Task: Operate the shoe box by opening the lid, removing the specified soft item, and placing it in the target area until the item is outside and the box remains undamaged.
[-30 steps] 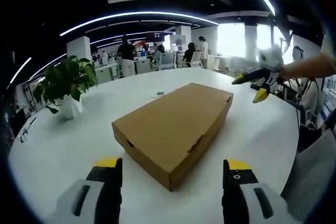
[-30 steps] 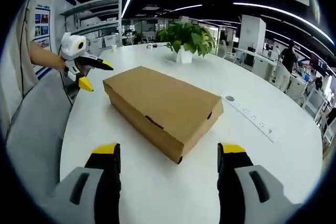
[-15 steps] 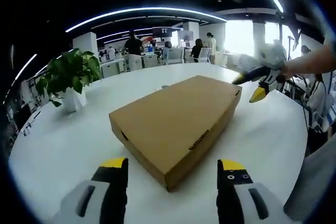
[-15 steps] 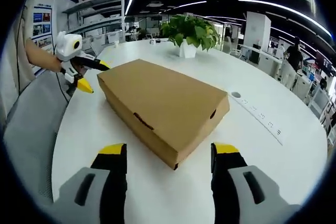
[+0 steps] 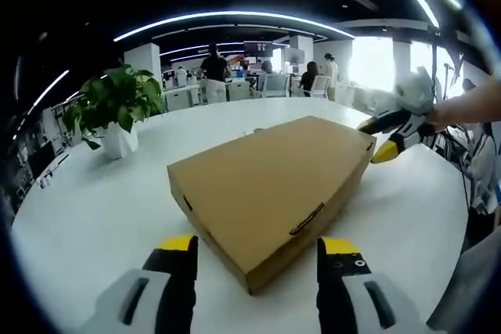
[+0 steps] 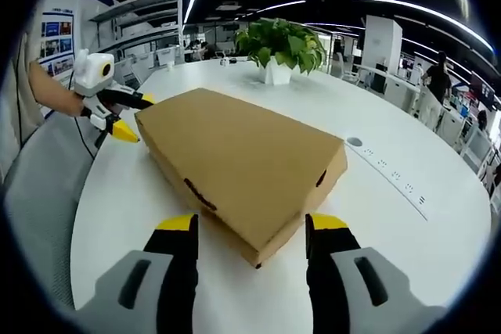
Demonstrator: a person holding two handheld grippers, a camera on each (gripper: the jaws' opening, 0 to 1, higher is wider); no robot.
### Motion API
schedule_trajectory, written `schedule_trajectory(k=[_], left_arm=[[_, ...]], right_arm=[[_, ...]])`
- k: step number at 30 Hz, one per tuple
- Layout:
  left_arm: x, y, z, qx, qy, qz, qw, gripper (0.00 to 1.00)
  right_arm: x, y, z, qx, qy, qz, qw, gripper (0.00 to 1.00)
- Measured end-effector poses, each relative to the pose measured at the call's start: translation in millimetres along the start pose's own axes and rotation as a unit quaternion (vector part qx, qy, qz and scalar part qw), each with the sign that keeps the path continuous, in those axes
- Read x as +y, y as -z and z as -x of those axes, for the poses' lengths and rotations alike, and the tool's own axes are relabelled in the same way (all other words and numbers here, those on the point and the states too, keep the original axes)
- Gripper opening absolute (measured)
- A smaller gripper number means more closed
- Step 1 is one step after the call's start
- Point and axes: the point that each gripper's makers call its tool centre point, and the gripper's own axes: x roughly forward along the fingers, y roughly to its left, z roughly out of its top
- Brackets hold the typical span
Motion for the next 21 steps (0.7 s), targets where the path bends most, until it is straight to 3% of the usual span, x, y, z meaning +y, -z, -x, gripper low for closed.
schedule_trajectory(k=[4,21], left_arm=[[0.1,-2.4,-1.8,-0.003,-0.001,-0.004,1.0000,0.57],[0.8,-2.5,-1.6,0.007,0.006,-0.004,1.0000,0.55]], right_arm=[[-0.5,0.5,-1.2,0.002,0.003,-0.003,1.0000,0.49],[4.1,-0.7,-2.9,0.011,0.021,-0.014,0.9996,0.50]])
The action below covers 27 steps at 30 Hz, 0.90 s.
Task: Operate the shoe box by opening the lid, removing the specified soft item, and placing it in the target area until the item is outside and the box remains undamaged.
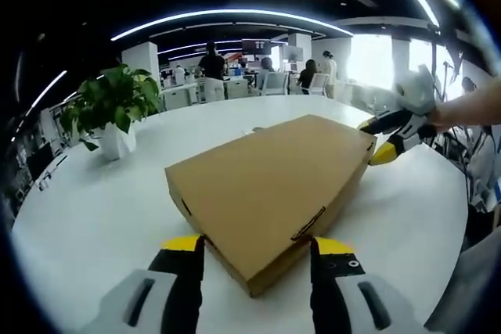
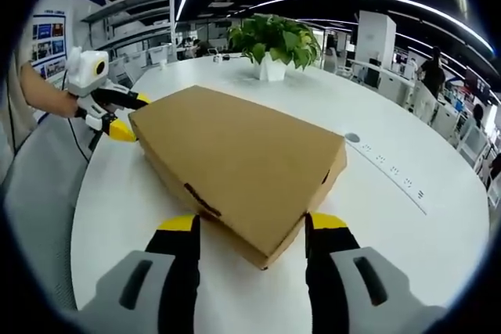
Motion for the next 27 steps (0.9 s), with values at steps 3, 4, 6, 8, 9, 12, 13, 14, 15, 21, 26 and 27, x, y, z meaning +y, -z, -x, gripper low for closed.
schedule_trajectory(k=[3,4,6,8,9,12,13,14,15,21,26,27], left_arm=[[0.1,-0.3,1,0.001,0.003,0.000,1.0000,0.55],[0.3,-0.2,0,0.001,0.004,0.000,1.0000,0.55],[0.3,-0.2,0,0.001,0.005,0.001,1.0000,0.54],[1.6,0.2,1,0.002,0.004,0.000,1.0000,0.54],[2.3,0.6,2,0.002,0.004,0.000,1.0000,0.54],[4.2,1.5,3,0.003,0.006,0.000,1.0000,0.54],[4.6,1.8,3,0.003,0.006,0.000,1.0000,0.54],[5.8,2.2,4,0.003,0.007,0.000,1.0000,0.54],[6.5,2.6,4,0.004,0.007,-0.001,1.0000,0.54],[13.2,5.5,9,0.008,0.014,-0.003,0.9999,0.53],[18.2,8.1,14,0.013,0.019,-0.004,0.9997,0.52],[19.8,9.0,15,0.015,0.020,-0.004,0.9997,0.52]], right_arm=[[1,-0.3,-1,0.001,0.006,-0.002,1.0000,0.51],[1,-0.4,-1,0.002,0.007,-0.003,1.0000,0.51],[1,0.0,-1,0.004,0.010,-0.004,0.9999,0.51],[4,-0.5,-1,0.004,0.010,-0.005,0.9999,0.51],[5,-0.7,-1,0.004,0.011,-0.005,0.9999,0.51],[8,-1.2,-2,0.005,0.014,-0.007,0.9999,0.50],[8,-1.2,-2,0.005,0.014,-0.008,0.9999,0.50],[10,-1.3,-2,0.006,0.016,-0.009,0.9998,0.50],[10,-1.1,-2,0.006,0.017,-0.009,0.9998,0.50],[21,-2.2,-4,0.008,0.028,-0.017,0.9994,0.50],[30,-3.6,-6,0.011,0.034,-0.022,0.9991,0.50],[32,-3.9,-6,0.011,0.035,-0.023,0.9990,0.50]])
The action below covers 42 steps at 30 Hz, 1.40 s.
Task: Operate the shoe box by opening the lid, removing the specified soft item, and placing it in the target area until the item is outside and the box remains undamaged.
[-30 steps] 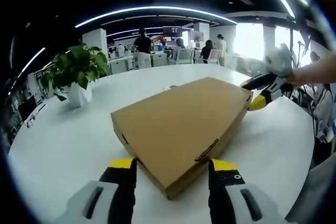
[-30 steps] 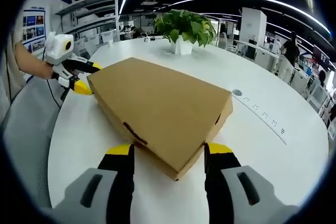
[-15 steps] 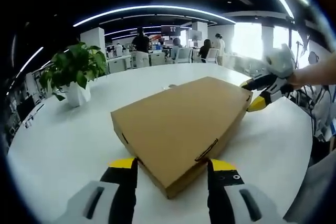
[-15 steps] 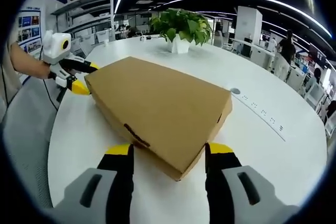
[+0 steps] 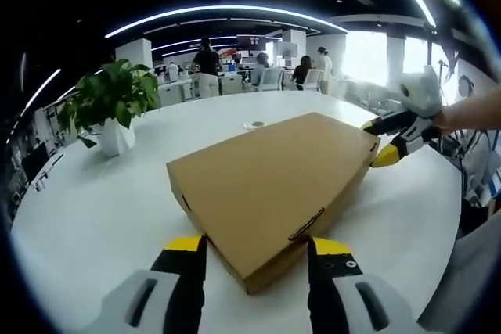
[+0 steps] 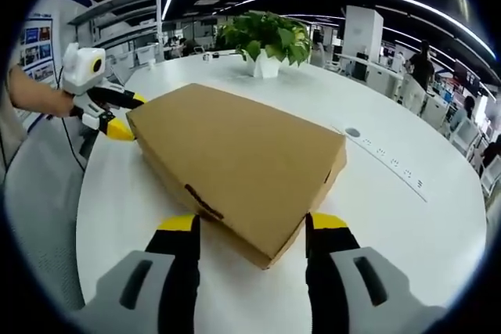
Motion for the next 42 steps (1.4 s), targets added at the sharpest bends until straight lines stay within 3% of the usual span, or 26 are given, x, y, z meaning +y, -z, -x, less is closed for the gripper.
schedule_trajectory(k=[17,33,42], left_arm=[[23.3,11.9,24,0.031,0.030,-0.018,0.9989,0.51],[40.9,25.8,45,0.059,0.062,-0.042,0.9954,0.51],[49.9,35.3,57,0.071,0.078,-0.062,0.9925,0.51]], right_arm=[[41,-3.7,-4,0.017,0.017,-0.013,0.9996,0.47],[83,-5.0,-4,0.010,0.035,-0.044,0.9984,0.46],[110,-2.9,0,0.015,0.031,-0.042,0.9985,0.43]])
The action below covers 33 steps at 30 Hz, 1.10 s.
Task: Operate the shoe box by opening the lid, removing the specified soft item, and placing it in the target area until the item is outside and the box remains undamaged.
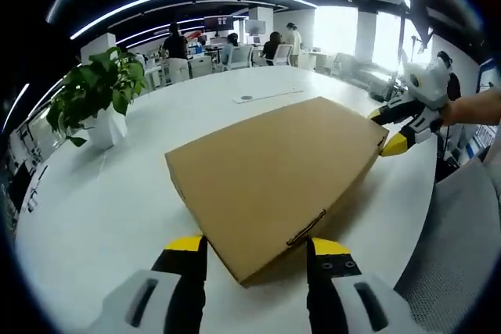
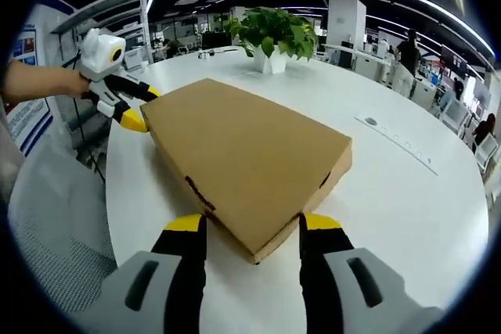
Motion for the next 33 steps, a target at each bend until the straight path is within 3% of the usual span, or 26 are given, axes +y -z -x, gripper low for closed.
schedule_trajectory(k=[24,33], left_arm=[[2.7,31.7,33,0.019,0.001,-0.010,0.9998,0.50],[3.5,33.6,34,0.031,0.004,-0.015,0.9994,0.50]], right_arm=[[53,7.1,10,-0.006,-0.012,-0.008,0.9999,0.40],[56,7.0,10,-0.012,-0.012,-0.010,0.9998,0.39]])
